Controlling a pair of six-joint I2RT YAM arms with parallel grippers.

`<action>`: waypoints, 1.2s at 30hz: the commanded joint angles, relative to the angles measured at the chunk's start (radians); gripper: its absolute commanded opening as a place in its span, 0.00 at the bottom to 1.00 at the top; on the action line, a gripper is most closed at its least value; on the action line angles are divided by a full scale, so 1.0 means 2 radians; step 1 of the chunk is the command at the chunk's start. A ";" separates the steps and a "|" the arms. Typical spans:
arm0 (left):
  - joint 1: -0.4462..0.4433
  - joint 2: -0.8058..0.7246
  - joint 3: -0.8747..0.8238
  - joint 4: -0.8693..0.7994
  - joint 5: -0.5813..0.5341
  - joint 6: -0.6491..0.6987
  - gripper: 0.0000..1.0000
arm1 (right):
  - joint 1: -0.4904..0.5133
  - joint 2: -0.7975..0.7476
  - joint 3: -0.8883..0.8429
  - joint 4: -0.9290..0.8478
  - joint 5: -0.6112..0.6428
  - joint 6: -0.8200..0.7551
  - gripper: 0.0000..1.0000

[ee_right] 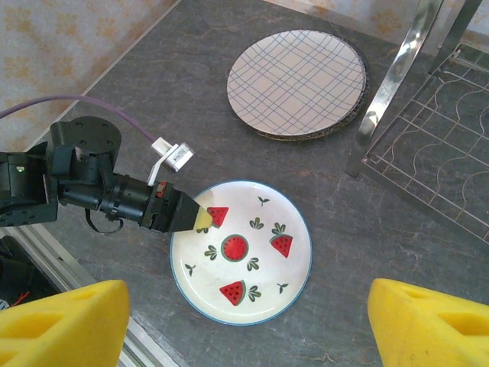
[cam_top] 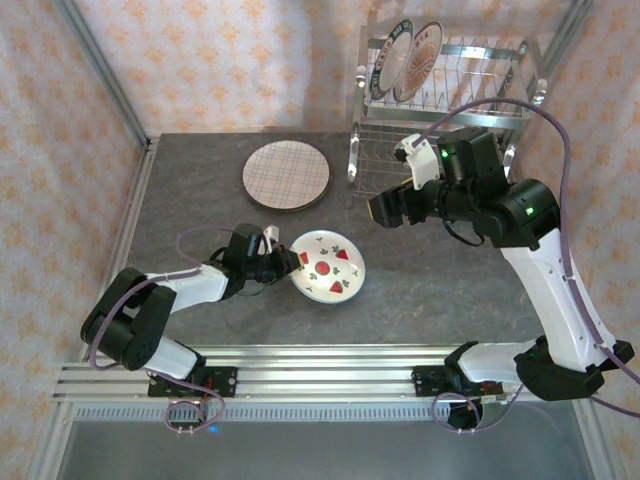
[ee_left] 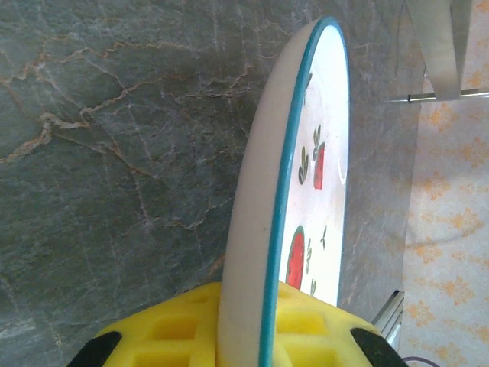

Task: Unload the plates from the dish rack

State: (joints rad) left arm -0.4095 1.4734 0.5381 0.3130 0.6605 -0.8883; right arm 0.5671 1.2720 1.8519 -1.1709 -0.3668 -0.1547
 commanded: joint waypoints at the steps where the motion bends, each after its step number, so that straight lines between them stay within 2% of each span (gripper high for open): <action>1: 0.006 0.004 0.001 0.074 0.005 0.004 0.00 | 0.004 -0.004 -0.003 0.015 -0.007 -0.003 0.81; 7: 0.007 0.019 -0.004 0.090 -0.004 0.005 0.00 | 0.004 -0.003 -0.007 0.016 -0.029 -0.001 0.81; 19: 0.007 0.059 -0.006 0.114 -0.006 0.007 0.00 | 0.005 0.000 -0.007 0.012 -0.031 0.004 0.81; 26: 0.007 0.072 -0.011 0.114 -0.006 0.010 0.10 | 0.005 0.005 -0.002 0.009 -0.028 0.004 0.81; 36: 0.007 0.072 0.007 0.047 -0.021 0.033 0.22 | 0.004 0.007 -0.002 0.009 -0.026 0.004 0.81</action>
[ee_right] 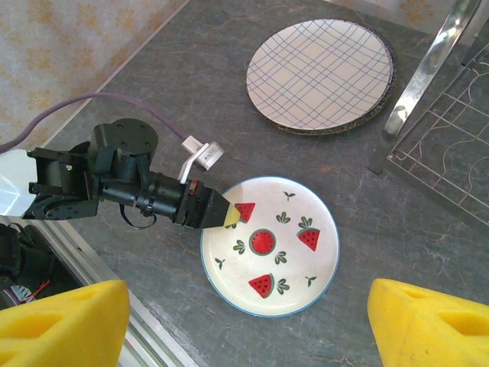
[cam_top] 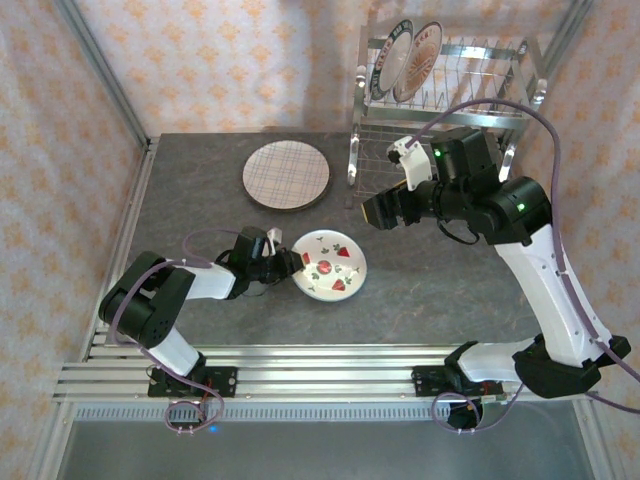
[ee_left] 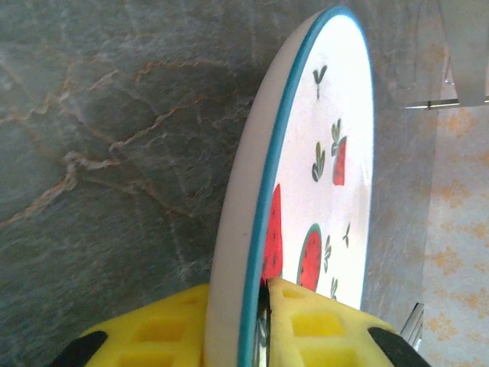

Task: Unload the plates from the dish rack

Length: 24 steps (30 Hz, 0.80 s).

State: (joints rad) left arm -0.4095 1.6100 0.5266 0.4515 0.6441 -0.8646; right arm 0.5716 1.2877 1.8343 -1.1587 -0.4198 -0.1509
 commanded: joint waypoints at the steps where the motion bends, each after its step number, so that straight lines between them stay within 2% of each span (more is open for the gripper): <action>1: 0.007 0.005 0.013 -0.025 -0.013 0.023 0.22 | 0.003 0.000 0.007 0.003 0.001 0.002 0.81; 7: 0.008 0.005 0.021 -0.054 -0.021 0.030 0.29 | 0.003 0.000 0.005 0.005 0.002 0.003 0.81; 12: 0.007 0.001 0.049 -0.142 -0.041 0.055 0.38 | 0.003 -0.001 0.003 0.006 0.004 0.004 0.81; 18: 0.007 0.003 0.088 -0.244 -0.069 0.079 0.39 | 0.002 0.001 0.003 0.010 0.012 0.006 0.81; 24: 0.006 0.006 0.114 -0.300 -0.089 0.093 0.41 | 0.002 0.000 0.003 0.015 0.035 0.013 0.82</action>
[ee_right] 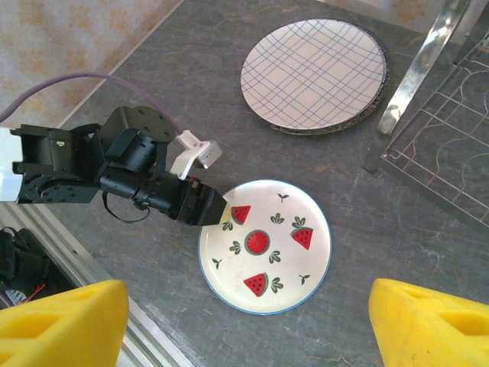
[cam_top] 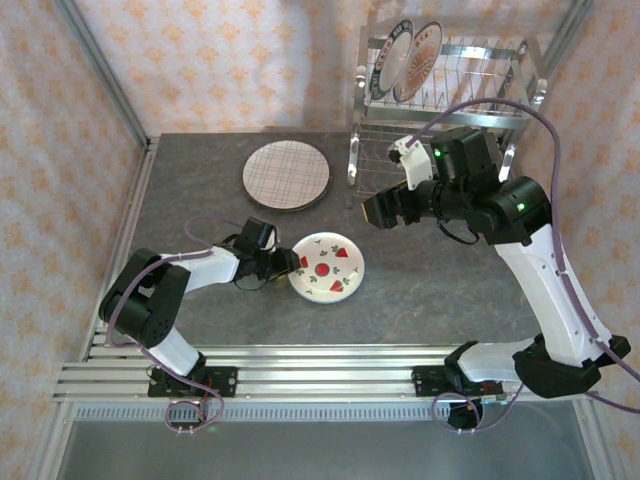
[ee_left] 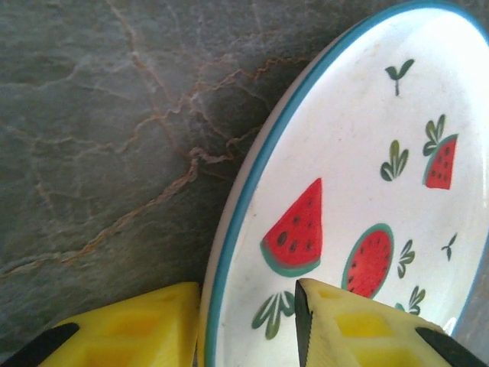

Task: Unload the plates from the dish rack

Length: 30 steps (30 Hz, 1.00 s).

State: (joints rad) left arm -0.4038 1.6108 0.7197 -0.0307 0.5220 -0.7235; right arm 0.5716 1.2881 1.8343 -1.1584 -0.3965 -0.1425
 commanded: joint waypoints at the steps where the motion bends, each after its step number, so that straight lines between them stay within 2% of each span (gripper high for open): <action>1: 0.003 0.005 0.021 -0.068 -0.033 0.025 0.42 | 0.002 0.000 0.003 0.017 0.032 0.011 0.82; 4: 0.001 -0.003 0.037 -0.107 -0.058 0.033 0.47 | 0.002 -0.002 0.006 0.026 0.073 0.020 0.82; 9: -0.009 -0.032 0.080 -0.201 -0.116 0.051 0.57 | 0.002 0.002 0.032 0.044 0.232 0.053 0.82; 12: -0.015 -0.056 0.115 -0.259 -0.154 0.054 0.59 | 0.001 0.023 0.080 0.045 0.345 0.074 0.82; 14: -0.016 -0.076 0.136 -0.289 -0.177 0.051 0.62 | -0.010 0.038 0.112 0.050 0.382 0.080 0.81; 19: -0.016 -0.122 0.201 -0.333 -0.198 0.046 0.66 | -0.066 0.098 0.209 0.063 0.379 0.094 0.80; 24: -0.016 -0.145 0.285 -0.336 -0.178 0.046 0.69 | -0.111 0.163 0.296 0.084 0.335 0.096 0.80; 27: -0.017 -0.151 0.328 -0.303 -0.141 0.044 0.70 | -0.136 0.196 0.328 0.099 0.302 0.102 0.80; 30: -0.017 -0.165 0.340 -0.215 -0.088 0.017 0.72 | -0.169 0.233 0.357 0.113 0.242 0.119 0.79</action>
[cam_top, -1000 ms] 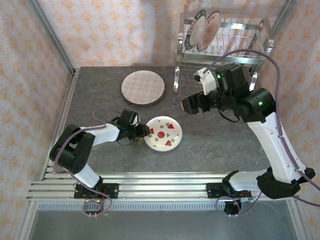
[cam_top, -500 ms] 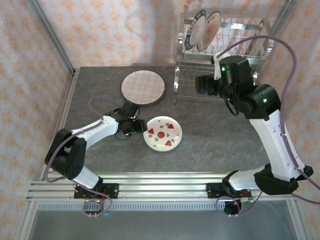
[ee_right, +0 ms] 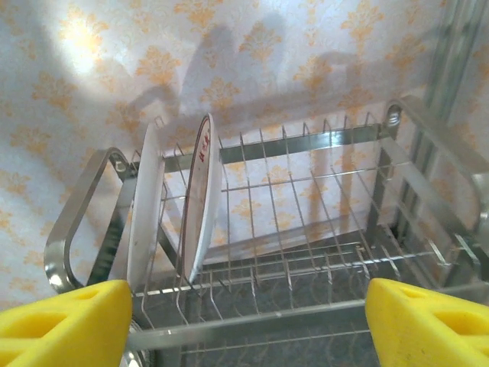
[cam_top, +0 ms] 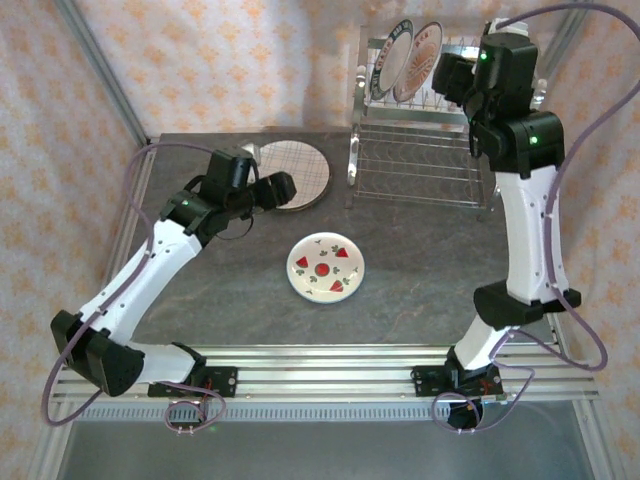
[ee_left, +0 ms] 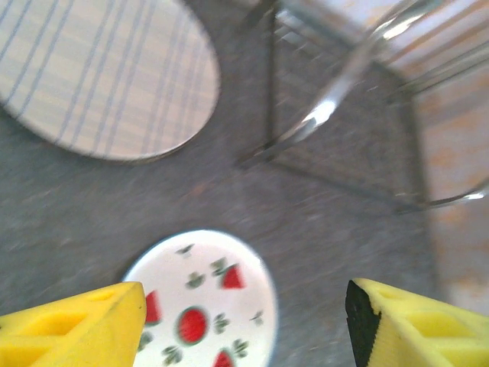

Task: Unload the plates from the dish rack

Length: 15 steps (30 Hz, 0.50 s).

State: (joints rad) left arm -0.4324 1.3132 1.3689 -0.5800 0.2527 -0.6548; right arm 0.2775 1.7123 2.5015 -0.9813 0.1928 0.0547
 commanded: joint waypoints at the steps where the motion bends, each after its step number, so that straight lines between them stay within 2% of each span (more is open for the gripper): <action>1: -0.002 -0.022 0.015 0.098 0.065 -0.032 0.72 | -0.031 0.035 0.036 0.029 -0.071 0.025 0.79; 4: -0.002 -0.029 0.008 0.209 0.111 -0.090 0.72 | -0.046 0.076 0.073 0.039 -0.109 0.023 0.79; 7: -0.003 -0.029 0.007 0.278 0.127 -0.135 0.72 | -0.054 0.106 0.093 0.048 -0.127 0.022 0.79; 10: -0.004 -0.037 0.005 0.317 0.120 -0.149 0.72 | -0.063 0.126 0.098 0.062 -0.129 0.033 0.80; 15: -0.004 -0.044 0.006 0.334 0.115 -0.158 0.72 | -0.065 0.153 0.100 0.081 -0.125 0.038 0.77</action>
State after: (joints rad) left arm -0.4324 1.2533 1.3735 -0.0113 0.4648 -0.9314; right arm 0.1539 2.0033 2.6652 -0.8806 -0.0406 0.1127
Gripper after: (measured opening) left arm 0.723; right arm 0.774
